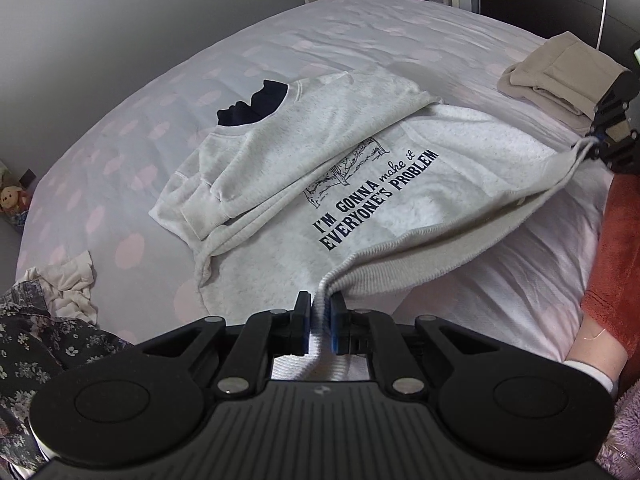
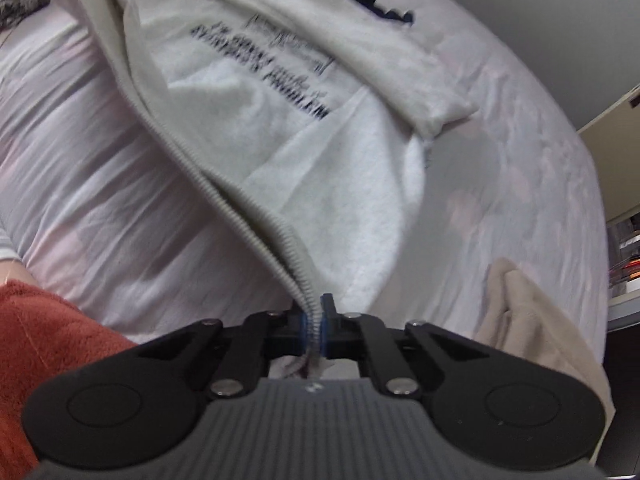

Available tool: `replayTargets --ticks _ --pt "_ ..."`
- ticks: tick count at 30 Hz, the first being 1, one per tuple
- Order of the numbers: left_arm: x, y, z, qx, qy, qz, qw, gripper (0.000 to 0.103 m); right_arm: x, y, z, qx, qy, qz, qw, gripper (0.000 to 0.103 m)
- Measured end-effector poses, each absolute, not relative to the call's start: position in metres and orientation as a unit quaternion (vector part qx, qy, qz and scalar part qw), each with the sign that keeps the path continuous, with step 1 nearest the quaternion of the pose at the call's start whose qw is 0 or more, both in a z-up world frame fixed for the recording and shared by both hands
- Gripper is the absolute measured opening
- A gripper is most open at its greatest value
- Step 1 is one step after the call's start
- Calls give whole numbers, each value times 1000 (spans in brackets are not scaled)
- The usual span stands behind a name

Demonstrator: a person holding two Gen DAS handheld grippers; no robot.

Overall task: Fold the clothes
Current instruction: 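Grasp the T-shirt hem with both grippers and fold it over the sweatshirt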

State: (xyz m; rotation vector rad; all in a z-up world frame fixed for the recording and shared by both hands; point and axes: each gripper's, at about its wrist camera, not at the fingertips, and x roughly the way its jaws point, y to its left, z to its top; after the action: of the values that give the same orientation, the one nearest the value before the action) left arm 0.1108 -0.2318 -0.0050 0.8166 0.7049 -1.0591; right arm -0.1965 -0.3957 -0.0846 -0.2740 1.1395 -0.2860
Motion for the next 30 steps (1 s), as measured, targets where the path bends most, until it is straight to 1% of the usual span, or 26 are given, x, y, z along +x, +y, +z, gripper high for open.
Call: replayTargets --ticks 6,13,17,19,20,23,26,28,30 --pt "125 -239 28 368 285 -470 750 7 -181 -411 -28 -146 469 -182 852 7" --pt "161 -270 76 371 237 -445 780 7 -130 -447 29 -181 418 -223 862 7" --pt "195 -296 95 376 218 -424 794 5 -93 -472 54 -194 398 -233 866 7" --pt "216 -309 102 376 214 -412 802 1 -71 -487 61 -194 390 -235 869 7" --pt "226 -316 103 377 212 -405 805 0 -61 -494 65 -194 386 -236 871 7" --pt "254 -338 103 387 203 -385 813 0 -26 -518 71 -189 376 -240 875 7" --pt "285 -357 90 388 210 -382 812 0 12 -545 64 -174 384 -230 877 7" --pt "307 -366 74 377 229 -381 812 0 37 -561 48 -171 398 -230 872 7" --pt "330 -366 52 345 269 -386 813 0 59 -574 27 -171 418 -227 863 7"
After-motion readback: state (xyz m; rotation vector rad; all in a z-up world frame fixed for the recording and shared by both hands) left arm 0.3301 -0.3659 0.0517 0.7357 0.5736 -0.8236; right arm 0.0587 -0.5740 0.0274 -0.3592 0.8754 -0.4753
